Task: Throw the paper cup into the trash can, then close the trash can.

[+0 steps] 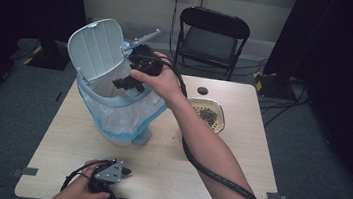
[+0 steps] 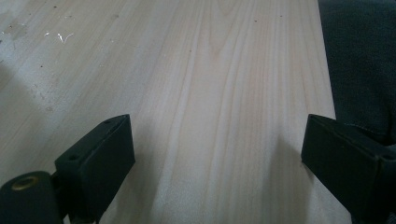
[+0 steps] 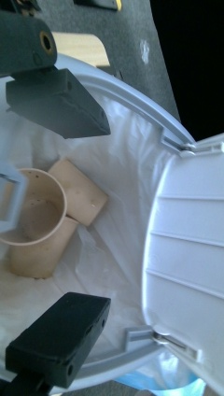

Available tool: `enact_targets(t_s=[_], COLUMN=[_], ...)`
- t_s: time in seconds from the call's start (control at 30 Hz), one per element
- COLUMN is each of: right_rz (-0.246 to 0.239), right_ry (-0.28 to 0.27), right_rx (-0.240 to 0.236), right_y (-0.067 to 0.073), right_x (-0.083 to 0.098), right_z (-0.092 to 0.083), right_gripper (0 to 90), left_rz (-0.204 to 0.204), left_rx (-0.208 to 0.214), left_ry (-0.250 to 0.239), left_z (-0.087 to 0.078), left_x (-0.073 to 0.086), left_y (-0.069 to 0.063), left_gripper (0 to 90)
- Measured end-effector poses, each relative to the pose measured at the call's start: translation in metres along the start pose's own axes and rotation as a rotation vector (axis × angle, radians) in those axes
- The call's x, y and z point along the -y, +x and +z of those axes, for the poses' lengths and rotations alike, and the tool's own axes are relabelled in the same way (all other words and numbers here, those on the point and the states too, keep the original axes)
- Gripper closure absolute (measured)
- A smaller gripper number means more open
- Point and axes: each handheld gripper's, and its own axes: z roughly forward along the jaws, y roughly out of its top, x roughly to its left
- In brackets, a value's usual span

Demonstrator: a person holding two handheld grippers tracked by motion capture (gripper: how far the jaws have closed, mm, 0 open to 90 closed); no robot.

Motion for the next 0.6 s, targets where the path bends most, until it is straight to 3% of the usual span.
enact_targets(t_s=[0.6], right_rz=[-0.004], right_ry=[-0.006], right_rx=[-0.027], right_y=[0.003], right_x=[0.039], right_z=[-0.04], right_gripper=[14.4], left_rz=[0.011], left_rx=[-0.005], left_ry=[-0.002], left_z=[0.0], left_x=[0.0], left_y=[0.001], left_gripper=[9.0])
